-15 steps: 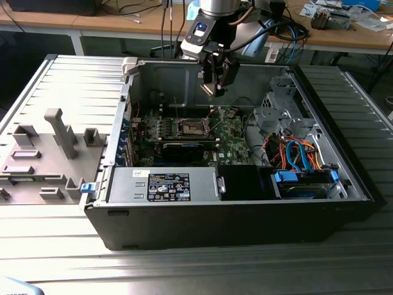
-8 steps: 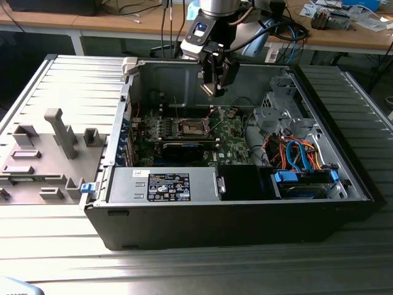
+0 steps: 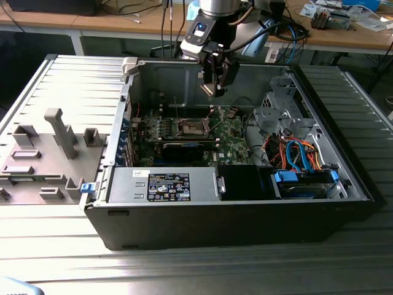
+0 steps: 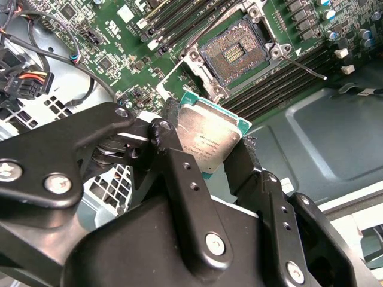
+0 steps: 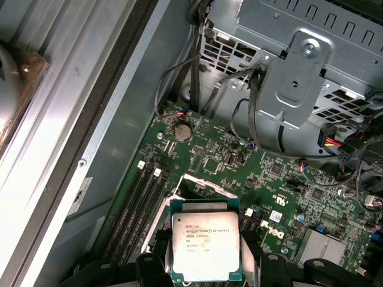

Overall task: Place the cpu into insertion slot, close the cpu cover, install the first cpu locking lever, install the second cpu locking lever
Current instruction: 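Place the cpu into insertion slot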

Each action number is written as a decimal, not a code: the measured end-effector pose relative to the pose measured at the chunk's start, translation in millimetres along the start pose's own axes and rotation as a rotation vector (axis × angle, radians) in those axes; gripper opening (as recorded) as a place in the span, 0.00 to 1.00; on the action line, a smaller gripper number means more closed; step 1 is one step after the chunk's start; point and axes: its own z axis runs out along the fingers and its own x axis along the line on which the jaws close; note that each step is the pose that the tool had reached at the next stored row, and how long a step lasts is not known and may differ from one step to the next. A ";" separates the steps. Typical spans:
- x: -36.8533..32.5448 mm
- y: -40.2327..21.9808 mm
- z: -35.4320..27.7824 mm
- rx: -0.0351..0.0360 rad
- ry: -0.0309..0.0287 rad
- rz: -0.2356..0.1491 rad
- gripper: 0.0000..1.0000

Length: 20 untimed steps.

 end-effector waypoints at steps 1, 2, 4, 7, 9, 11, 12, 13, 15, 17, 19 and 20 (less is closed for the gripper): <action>0.0 0.0 0.0 0.0000 0.0000 0.000 0.55; 0.0 0.0 0.0 0.0000 0.0000 0.001 0.55; 0.0 0.0 0.1 0.0000 -0.0001 0.002 0.55; 0.0 0.0 0.1 0.0001 -0.0002 0.003 0.55; 0.0 0.0 0.2 0.0001 -0.0003 0.006 0.55; 0.0 0.0 0.3 0.0003 -0.0007 0.012 0.55; 0.0 0.0 0.4 0.0003 -0.0008 0.015 0.55; 0.0 0.0 0.4 0.0005 -0.0011 0.017 0.55; 0.0 0.0 0.5 0.0004 -0.0011 0.019 0.55; 0.0 0.0 0.6 0.0005 -0.0013 0.023 0.55; 0.0 0.0 0.6 0.0006 -0.0014 0.024 0.55; 0.0 0.0 0.6 0.0006 -0.0015 0.025 0.55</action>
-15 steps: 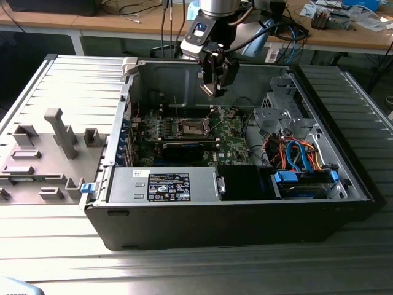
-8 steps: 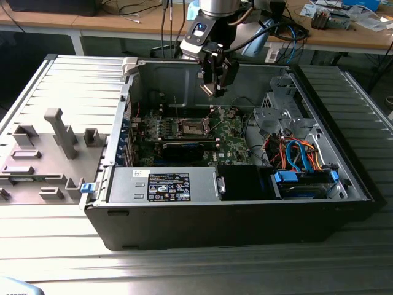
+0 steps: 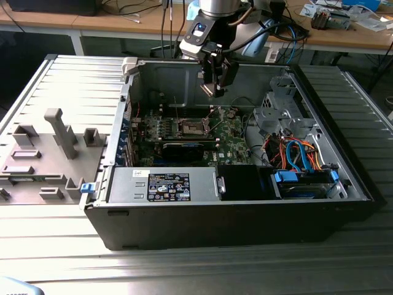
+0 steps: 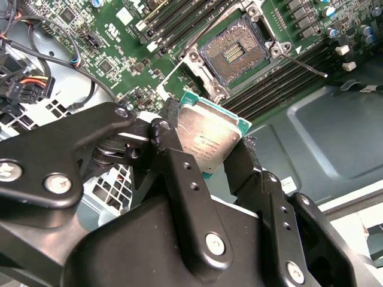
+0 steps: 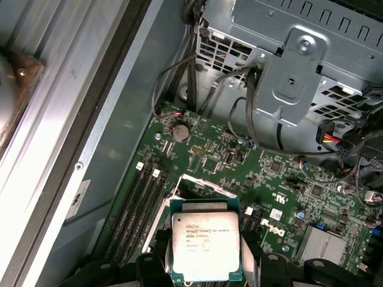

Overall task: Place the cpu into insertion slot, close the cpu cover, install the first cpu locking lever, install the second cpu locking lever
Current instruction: 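Place the cpu into insertion slot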

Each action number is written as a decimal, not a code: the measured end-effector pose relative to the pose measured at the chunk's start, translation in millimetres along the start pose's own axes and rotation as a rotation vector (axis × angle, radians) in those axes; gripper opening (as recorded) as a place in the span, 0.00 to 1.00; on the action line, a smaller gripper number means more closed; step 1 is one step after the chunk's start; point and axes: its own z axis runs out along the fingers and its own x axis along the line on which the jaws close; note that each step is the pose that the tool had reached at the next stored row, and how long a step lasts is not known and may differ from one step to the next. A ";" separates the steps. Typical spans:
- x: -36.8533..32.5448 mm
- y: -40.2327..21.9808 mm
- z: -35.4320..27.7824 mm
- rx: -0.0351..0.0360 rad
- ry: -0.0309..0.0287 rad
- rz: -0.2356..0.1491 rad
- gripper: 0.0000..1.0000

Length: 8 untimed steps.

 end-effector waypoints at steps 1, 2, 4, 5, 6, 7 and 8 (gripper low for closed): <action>0.0 0.0 0.0 0.0000 0.0000 0.000 0.55; 0.0 0.0 0.1 0.0000 0.0000 0.001 0.55; 0.0 0.0 0.1 0.0001 -0.0001 0.002 0.55; 0.0 0.0 0.2 0.0001 -0.0001 0.002 0.55; 0.0 0.0 0.2 0.0001 -0.0001 0.003 0.55; 0.0 0.0 0.2 0.0001 -0.0002 0.003 0.55; 0.0 0.0 0.3 0.0001 -0.0002 0.004 0.55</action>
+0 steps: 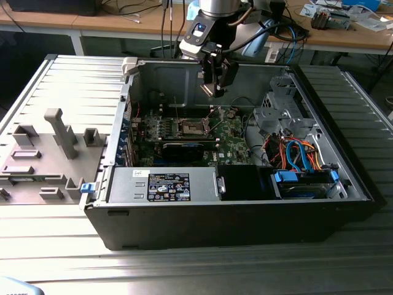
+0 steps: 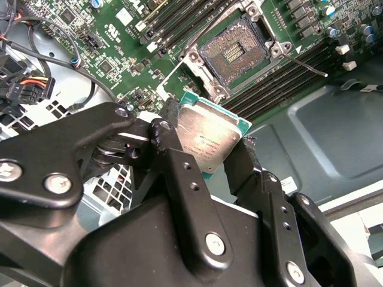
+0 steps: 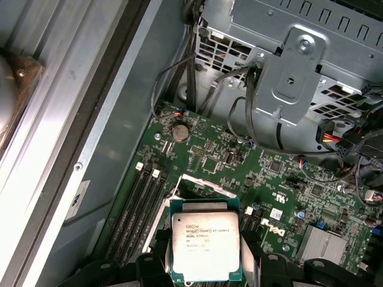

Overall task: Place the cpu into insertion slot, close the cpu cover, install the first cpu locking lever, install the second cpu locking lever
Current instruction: 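Place the cpu into insertion slot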

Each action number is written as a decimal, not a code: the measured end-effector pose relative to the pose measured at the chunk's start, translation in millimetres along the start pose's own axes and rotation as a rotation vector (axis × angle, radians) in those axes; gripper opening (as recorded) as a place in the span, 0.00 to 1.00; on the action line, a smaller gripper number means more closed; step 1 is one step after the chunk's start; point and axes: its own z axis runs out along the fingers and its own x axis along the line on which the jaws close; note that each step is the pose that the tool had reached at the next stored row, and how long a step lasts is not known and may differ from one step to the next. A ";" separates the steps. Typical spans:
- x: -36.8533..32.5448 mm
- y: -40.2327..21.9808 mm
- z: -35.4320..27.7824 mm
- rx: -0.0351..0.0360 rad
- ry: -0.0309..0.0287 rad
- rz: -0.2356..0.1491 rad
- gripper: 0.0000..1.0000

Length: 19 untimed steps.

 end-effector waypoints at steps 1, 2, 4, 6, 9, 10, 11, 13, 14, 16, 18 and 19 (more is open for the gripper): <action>0.0 0.0 0.1 0.0001 -0.0001 0.002 0.55; 0.0 0.0 0.3 0.0001 -0.0002 0.003 0.55; 0.0 0.0 0.3 0.0001 -0.0002 0.004 0.55; 0.0 0.0 0.3 0.0001 -0.0003 0.005 0.55; 0.0 0.0 0.5 0.0002 -0.0005 0.007 0.55; 0.0 0.0 0.5 0.0002 -0.0005 0.008 0.55; 0.0 0.0 0.6 0.0002 -0.0005 0.008 0.55; 0.0 -0.1 1.4 0.0005 -0.0011 0.019 0.55; 0.1 -0.1 2.2 0.0007 -0.0016 0.028 0.55; 0.1 -0.1 2.2 0.0007 -0.0017 0.029 0.55; 0.1 -0.1 2.3 0.0007 -0.0017 0.030 0.55; 0.1 -0.1 2.3 0.0007 -0.0017 0.030 0.55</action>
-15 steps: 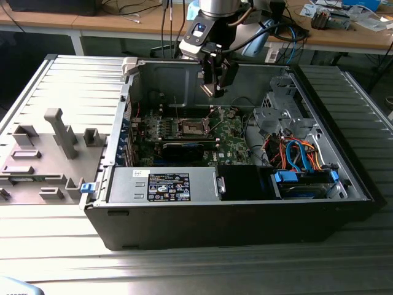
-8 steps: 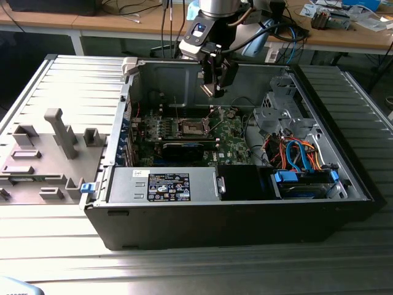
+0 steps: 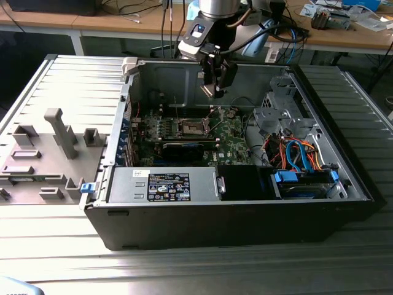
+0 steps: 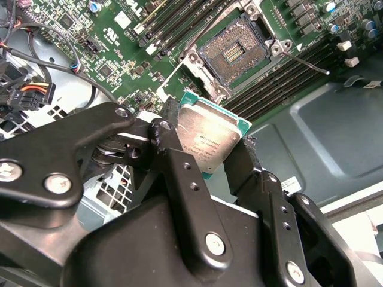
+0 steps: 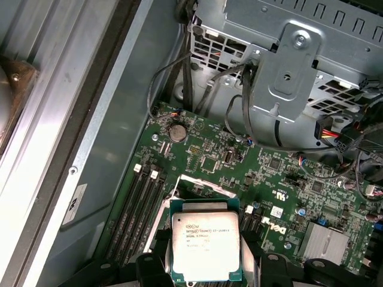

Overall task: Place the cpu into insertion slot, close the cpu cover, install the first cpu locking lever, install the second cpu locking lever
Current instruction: 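Place the cpu into insertion slot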

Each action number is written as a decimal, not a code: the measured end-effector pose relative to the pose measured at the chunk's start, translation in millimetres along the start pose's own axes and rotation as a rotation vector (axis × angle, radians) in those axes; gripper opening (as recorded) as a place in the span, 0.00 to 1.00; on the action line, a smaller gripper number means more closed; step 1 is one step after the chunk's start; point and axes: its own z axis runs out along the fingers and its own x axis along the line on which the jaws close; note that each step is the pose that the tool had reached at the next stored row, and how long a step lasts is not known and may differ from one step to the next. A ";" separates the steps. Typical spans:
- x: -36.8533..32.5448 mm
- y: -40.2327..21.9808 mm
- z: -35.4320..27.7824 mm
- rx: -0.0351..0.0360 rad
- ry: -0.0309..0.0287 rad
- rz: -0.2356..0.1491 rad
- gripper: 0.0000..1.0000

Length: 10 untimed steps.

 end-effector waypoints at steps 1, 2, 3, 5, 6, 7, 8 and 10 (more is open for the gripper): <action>0.0 0.0 0.1 0.0000 -0.0001 0.001 0.55; 0.0 0.0 0.1 0.0000 -0.0001 0.001 0.55; 0.0 0.0 0.1 0.0000 -0.0002 0.002 0.55; 0.0 0.0 0.2 0.0001 -0.0002 0.004 0.55; 0.0 0.0 0.2 0.0001 -0.0003 0.005 0.55; 0.0 0.0 0.2 0.0002 -0.0004 0.006 0.55; 0.0 0.0 0.3 0.0002 -0.0005 0.008 0.55; 0.0 0.0 0.4 0.0002 -0.0006 0.010 0.55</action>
